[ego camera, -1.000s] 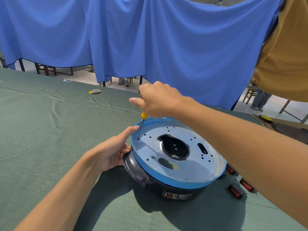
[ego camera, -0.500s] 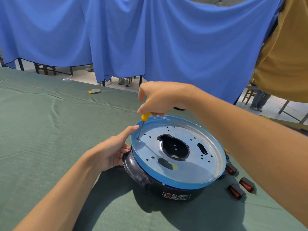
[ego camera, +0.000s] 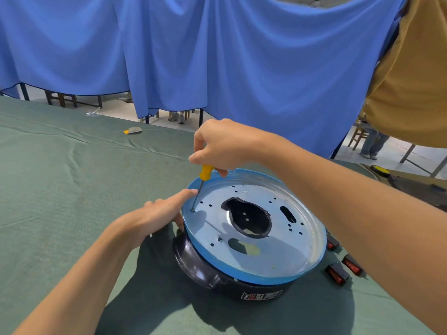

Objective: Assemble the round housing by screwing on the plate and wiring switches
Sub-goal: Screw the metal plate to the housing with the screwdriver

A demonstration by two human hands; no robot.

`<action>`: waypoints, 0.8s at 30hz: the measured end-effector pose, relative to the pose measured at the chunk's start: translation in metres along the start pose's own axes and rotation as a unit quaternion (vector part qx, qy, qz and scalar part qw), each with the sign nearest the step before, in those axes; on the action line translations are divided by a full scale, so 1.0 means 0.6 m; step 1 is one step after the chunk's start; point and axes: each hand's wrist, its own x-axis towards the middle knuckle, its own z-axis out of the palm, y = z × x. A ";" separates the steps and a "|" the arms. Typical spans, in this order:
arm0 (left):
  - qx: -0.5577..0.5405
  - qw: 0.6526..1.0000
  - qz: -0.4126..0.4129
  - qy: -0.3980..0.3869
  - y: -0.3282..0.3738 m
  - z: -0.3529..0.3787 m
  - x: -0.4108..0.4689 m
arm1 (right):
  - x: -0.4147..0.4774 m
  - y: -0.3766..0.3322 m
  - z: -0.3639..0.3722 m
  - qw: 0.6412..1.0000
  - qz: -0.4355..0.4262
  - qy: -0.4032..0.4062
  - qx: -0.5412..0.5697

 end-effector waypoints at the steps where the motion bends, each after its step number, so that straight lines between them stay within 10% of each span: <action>1: 0.007 1.000 -0.004 0.006 -0.001 0.003 -0.003 | -0.001 -0.002 0.002 1.000 -0.002 -0.004 -0.004; 20: 0.189 0.978 0.047 0.076 0.020 0.015 -0.014 | -0.014 -0.001 0.008 0.999 -0.008 -0.031 -0.005; 24: 0.081 0.983 0.141 0.079 0.022 0.010 -0.014 | -0.017 -0.003 0.007 1.000 -0.004 -0.021 -0.015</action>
